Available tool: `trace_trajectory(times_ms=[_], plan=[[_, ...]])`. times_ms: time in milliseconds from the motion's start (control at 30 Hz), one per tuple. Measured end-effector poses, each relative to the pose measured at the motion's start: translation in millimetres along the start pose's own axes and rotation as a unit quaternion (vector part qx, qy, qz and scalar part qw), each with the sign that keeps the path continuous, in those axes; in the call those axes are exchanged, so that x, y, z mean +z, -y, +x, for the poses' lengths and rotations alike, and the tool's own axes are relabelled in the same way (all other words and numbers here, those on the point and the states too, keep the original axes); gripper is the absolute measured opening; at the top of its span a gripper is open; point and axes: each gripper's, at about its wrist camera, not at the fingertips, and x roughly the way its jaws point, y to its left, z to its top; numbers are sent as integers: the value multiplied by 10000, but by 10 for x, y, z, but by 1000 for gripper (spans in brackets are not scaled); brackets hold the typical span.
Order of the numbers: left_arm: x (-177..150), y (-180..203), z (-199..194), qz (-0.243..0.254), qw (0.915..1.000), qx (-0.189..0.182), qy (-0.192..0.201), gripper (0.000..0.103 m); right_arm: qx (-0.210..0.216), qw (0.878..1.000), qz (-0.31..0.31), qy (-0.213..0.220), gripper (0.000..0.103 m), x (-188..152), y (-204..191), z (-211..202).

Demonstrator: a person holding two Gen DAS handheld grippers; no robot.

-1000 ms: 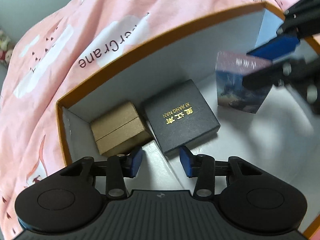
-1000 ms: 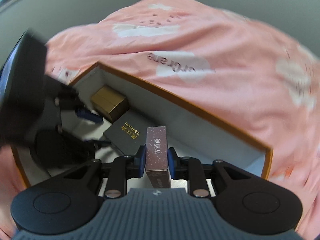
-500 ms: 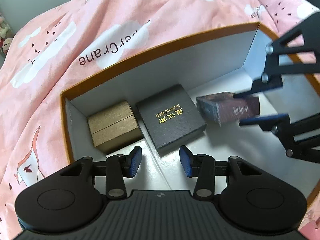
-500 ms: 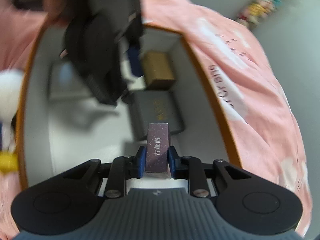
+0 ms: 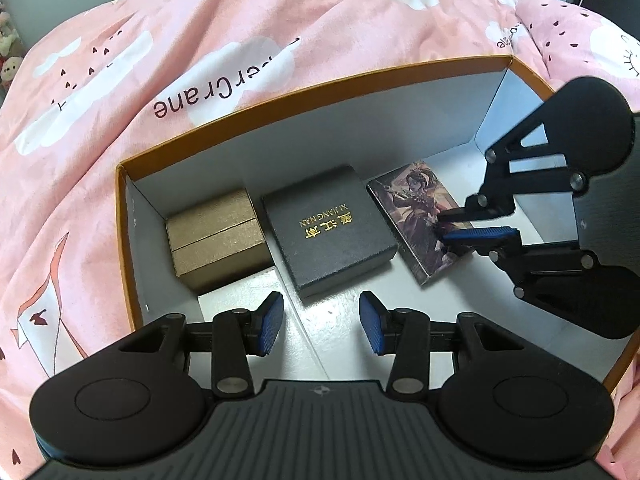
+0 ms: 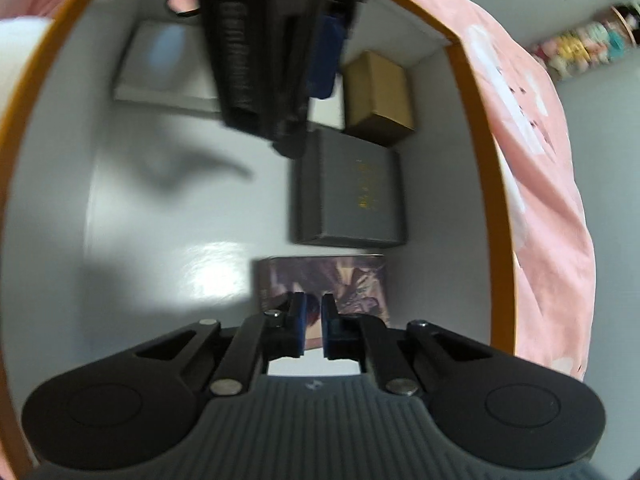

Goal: Organize objects
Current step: 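Lower the card deck box into the shoebox beside the grey box and open the right tool, then grasp the pink flat case with the right tool while the left tool reaches the pink pouch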

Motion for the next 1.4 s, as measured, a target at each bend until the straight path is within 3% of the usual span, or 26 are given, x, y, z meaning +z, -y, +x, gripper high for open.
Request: trace_trajectory(times_ms=[67, 133, 167, 300, 333, 500, 867, 1033, 1300, 1400], plan=[[-11, 50, -13, 13, 10000, 7, 11, 52, 49, 9993, 369, -11, 32, -5, 85, -10], [-28, 96, -23, 24, 10000, -7, 13, 52, 160, 9968, 777, 15, 65, -35, 188, -50], [-41, 69, -44, 24, 10000, -3, 16, 52, 348, 9935, 1084, -2, 68, -60, 256, -64], [-108, -464, -103, 35, 10000, -13, 16, 52, 1034, 9731, 2047, -202, 66, -184, 440, -11], [-121, -626, -132, 34, 10000, -12, 19, 52, 1062, 9690, 2209, -296, 62, -210, 461, 26], [-103, -654, -149, 66, 10000, -38, 25, 52, 1178, 9547, 2688, -494, 40, -302, 518, 180], [-134, -663, -160, 74, 9999, 11, 71, 52, 1023, 9466, 3034, -366, 35, -262, 561, 231], [-176, -659, -245, 56, 9998, -18, 190, 52, 932, 9487, 3002, -351, 34, -279, 499, 207], [-393, -509, -872, 76, 9968, -23, 802, 52, 482, 9370, 3460, -50, 38, -332, 412, -207], [-568, -455, -1117, -66, 9948, -100, 1014, 55, 285, 9253, 3778, 191, 38, -307, 473, -404]])
